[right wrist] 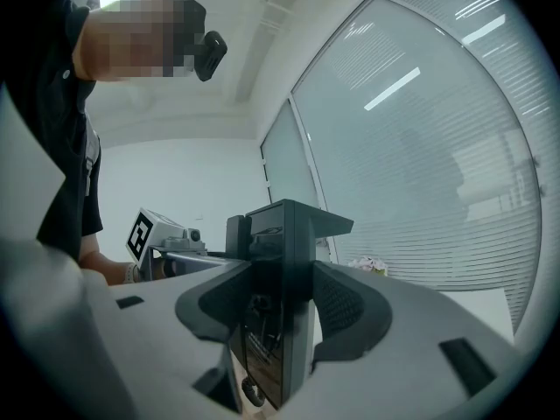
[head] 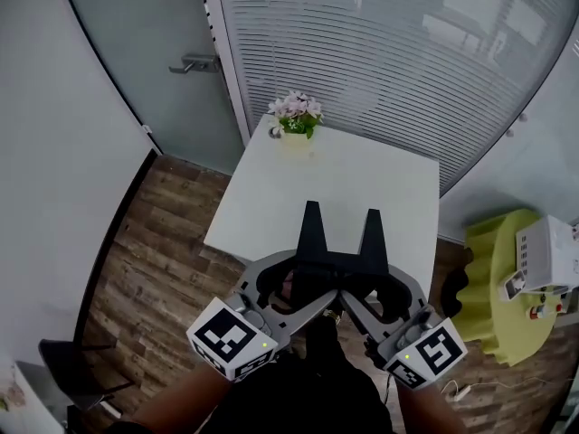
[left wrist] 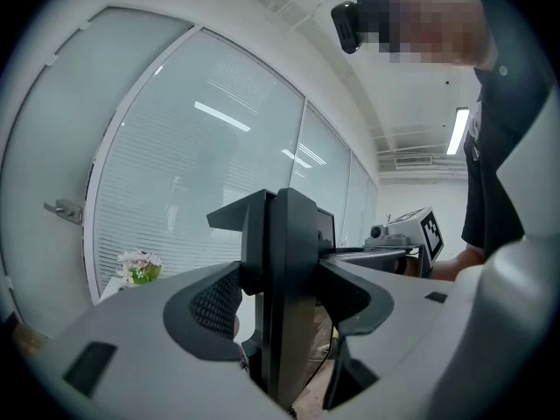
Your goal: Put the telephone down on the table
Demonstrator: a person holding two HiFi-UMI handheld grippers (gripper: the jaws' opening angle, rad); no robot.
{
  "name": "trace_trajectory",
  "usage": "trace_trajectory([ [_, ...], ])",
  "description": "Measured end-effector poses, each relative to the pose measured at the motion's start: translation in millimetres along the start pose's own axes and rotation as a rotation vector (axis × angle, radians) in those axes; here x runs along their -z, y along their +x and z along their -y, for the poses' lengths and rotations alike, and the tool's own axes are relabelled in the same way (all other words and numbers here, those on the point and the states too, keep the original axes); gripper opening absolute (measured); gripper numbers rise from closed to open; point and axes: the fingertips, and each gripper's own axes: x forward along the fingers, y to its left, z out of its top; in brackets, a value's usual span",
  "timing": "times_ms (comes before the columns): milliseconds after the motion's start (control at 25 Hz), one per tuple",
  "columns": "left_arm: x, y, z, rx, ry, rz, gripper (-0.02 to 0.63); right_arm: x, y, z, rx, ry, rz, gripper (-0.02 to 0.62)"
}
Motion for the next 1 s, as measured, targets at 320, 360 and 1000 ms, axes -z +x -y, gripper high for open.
trace_trajectory([
  [320, -0.7, 87.0, -48.6, 0.011, -0.019, -0.069, 0.279, 2.8, 25.0, 96.3, 0.024, 0.061, -0.030, 0.233],
  [360, -0.6, 98.2, -52.9, 0.013, -0.023, -0.076, 0.279, 2.9, 26.5, 108.1, 0.026, 0.067, -0.036, 0.232],
  [1000, 35.5, 213.0, -108.4, 0.011, -0.134, -0.212, 0.279, 44.0, 50.5, 233.7, 0.039, 0.243, -0.129, 0.233],
])
